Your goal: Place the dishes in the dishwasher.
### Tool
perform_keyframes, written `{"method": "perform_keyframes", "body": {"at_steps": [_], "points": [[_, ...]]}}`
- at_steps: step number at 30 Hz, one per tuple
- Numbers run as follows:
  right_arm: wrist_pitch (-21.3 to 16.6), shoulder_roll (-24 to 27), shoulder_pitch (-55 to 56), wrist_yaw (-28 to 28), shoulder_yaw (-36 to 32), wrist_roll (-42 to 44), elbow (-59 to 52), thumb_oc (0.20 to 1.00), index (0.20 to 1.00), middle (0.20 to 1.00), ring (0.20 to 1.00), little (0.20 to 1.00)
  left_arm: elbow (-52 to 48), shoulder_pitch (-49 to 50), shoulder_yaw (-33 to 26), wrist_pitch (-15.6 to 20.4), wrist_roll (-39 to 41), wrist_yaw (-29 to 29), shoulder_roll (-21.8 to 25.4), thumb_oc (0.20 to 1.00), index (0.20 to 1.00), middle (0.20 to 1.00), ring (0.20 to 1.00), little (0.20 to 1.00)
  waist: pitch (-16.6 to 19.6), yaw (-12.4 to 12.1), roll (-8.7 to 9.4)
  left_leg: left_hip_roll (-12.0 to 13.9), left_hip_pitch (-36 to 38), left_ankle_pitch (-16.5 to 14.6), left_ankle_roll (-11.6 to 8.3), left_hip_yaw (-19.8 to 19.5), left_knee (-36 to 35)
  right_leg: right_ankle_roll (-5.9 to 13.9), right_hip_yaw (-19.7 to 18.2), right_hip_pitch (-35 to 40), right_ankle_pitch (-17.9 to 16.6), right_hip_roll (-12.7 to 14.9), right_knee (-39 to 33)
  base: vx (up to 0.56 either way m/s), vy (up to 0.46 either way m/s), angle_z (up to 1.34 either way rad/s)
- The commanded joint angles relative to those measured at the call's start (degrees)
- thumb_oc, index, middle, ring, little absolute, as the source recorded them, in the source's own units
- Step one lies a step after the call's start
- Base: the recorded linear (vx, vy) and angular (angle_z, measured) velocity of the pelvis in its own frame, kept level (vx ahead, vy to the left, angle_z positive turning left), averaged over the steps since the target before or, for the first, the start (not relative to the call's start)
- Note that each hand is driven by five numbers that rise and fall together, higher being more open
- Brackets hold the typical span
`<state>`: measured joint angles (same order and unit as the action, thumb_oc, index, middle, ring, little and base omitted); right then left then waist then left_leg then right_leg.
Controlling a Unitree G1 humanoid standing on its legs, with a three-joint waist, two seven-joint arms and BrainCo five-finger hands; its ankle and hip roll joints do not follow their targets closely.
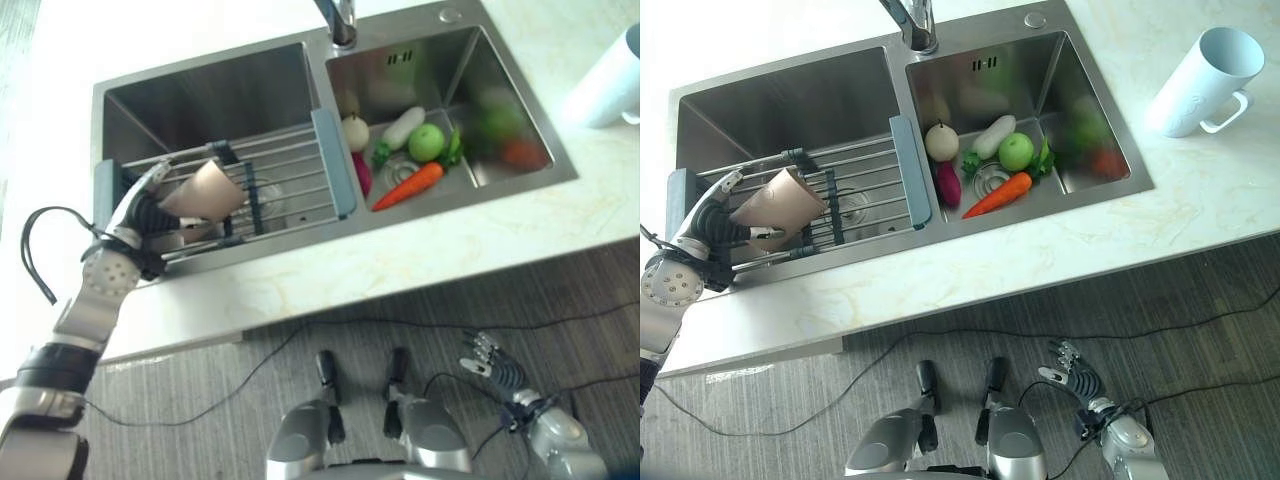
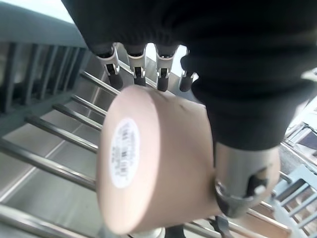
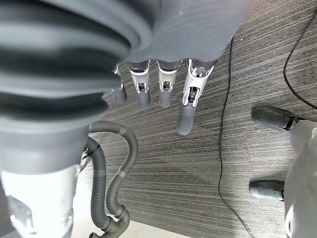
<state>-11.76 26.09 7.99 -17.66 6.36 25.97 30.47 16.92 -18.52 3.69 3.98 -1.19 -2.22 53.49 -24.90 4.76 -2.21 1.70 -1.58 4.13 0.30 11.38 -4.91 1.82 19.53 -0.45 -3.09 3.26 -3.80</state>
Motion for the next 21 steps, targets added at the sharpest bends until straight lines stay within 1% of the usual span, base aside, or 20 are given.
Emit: {"method": "perform_keyframes", "body": {"at_steps": [1, 3, 5, 12, 17, 18, 19, 21], "points": [[-1.34, -0.22, -0.13, 0.54, 2.22, 1.88, -2.92, 1.0, 1.0, 1.0, 1.0, 1.0, 3.03, -3.63, 0.42, -2.12, -1.47, 4.94, 1.02, 1.0, 1.0, 1.0, 1.0, 1.0, 0.95, 1.09, 1.56, -1.59, -2.83, -6.05, 0.07, 1.25, 5.93, 6.81, -6.3, -4.77, 2.74, 2.97, 4.98, 0.0, 0.0, 0.0], [-1.17, -0.09, -0.21, 0.53, 2.13, 1.98, -3.05, 1.0, 1.0, 1.0, 1.0, 1.0, 3.17, -3.76, 0.88, -3.24, -1.4, 6.32, 1.1, 1.0, 1.0, 1.0, 1.0, 1.0, 0.87, 1.18, 1.48, -1.61, -2.86, -6.07, 0.08, 1.31, 5.97, 6.81, -6.31, -4.81, 2.73, 2.98, 4.99, 0.0, 0.0, 0.0], [-0.82, 0.51, -0.34, 0.1, 1.72, 2.22, -3.29, 1.0, 1.0, 1.0, 1.0, 1.0, 4.43, -4.33, 2.57, -5.47, -1.8, 9.22, 1.43, 1.0, 1.0, 1.0, 1.0, 1.0, 0.71, 1.6, 1.23, -1.7, -2.92, -6.09, 0.08, 1.46, 6.05, 6.86, -6.41, -4.97, 2.65, 3.01, 5.0, 0.0, 0.0, 0.0], [-0.94, 1.31, -0.51, 0.19, 1.57, 2.38, -3.52, 1.0, 1.0, 1.0, 1.0, 1.0, 6.72, -4.87, 4.74, -8.94, -2.67, 13.14, 1.92, 1.0, 1.0, 1.0, 1.0, 1.0, 0.73, 2.26, 0.64, -1.82, -2.94, -6.04, -0.05, 1.73, 6.21, 6.82, -6.44, -5.1, 2.57, 3.07, 5.0, 0.0, 0.0, 0.0], [-0.58, 1.79, -0.63, 0.14, 1.5, 2.5, -3.82, 1.0, 1.0, 1.0, 1.0, 1.0, 8.11, -4.94, 5.67, -9.4, -3.01, 13.18, 1.88, 1.0, 1.0, 1.0, 1.0, 1.0, 0.8, 2.56, 0.48, -1.84, -2.95, -6.08, -0.06, 1.91, 6.35, 6.76, -6.44, -5.16, 2.61, 3.13, 5.07, 0.0, 0.0, 0.0], [-0.41, 1.78, -0.63, 0.15, 1.5, 2.44, -3.92, 1.0, 1.0, 1.0, 1.0, 1.0, 8.28, -4.96, 5.63, -9.07, -3.27, 13.0, 1.78, 0.755, 0.755, 0.755, 0.755, 0.755, 0.81, 2.59, 0.48, -1.85, -2.91, -6.06, -0.03, 1.94, 6.32, 6.71, -6.46, -5.16, 2.6, 3.09, 5.07, 0.0, 0.0, 0.0], [-0.49, 1.89, -0.55, 0.05, 1.54, 2.51, -3.87, 1.0, 1.0, 1.0, 1.0, 1.0, 8.52, -5.11, 5.68, -7.8, -4.97, 12.24, 1.69, 0.2, 0.2, 0.2, 0.2, 0.2, 0.82, 2.64, 0.47, -1.87, -2.88, -6.07, -0.02, 1.96, 6.33, 6.67, -6.46, -5.14, 2.64, 3.08, 5.07, 0.0, 0.0, 0.0], [-0.53, 1.93, -0.57, 0.0, 1.53, 2.52, -3.92, 1.0, 1.0, 1.0, 1.0, 1.0, 8.49, -5.33, 6.08, -7.38, -7.19, 11.82, 1.89, 0.2, 0.2, 0.2, 0.2, 0.2, 0.78, 2.75, 0.48, -1.88, -2.88, -6.06, -0.05, 1.96, 6.33, 6.69, -6.54, -5.19, 2.62, 3.09, 5.12, 0.0, 0.0, 0.0]]}}
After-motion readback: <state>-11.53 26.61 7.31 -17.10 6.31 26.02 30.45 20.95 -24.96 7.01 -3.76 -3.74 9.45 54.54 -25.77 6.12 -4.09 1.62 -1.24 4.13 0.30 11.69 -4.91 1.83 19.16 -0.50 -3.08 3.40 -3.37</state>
